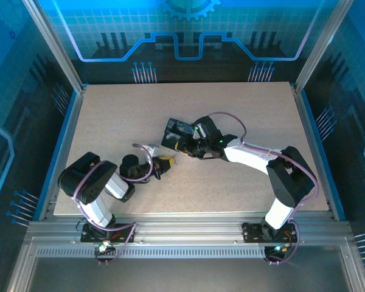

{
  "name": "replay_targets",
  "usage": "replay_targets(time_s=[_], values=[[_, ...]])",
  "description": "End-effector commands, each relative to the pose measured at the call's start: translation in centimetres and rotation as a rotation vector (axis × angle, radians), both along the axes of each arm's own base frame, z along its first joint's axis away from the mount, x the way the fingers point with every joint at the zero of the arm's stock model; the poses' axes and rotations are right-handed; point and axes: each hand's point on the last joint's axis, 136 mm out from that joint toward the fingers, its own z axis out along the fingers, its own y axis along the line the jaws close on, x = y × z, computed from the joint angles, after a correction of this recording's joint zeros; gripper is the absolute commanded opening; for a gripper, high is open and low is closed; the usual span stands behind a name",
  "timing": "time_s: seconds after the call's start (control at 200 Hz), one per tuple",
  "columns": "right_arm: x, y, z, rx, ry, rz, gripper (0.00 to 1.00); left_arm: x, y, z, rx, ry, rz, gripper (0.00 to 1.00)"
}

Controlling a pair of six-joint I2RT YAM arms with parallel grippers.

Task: Unlock a padlock with a key

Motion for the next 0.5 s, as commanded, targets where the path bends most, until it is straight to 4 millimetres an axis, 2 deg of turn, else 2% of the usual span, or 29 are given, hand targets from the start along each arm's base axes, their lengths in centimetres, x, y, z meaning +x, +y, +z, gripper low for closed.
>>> replay_targets(time_s=[0.0, 0.495], values=[[0.32, 0.38, 2.86, 0.084, -0.047, 0.014, 0.09, 0.28, -0.03, 0.69, 0.007, -0.059, -0.018, 0.00], [-0.16, 0.32, 3.26, 0.099, -0.043, 0.022, 0.09, 1.25, 0.45, 1.34, 0.014, -0.093, 0.019, 0.00]])
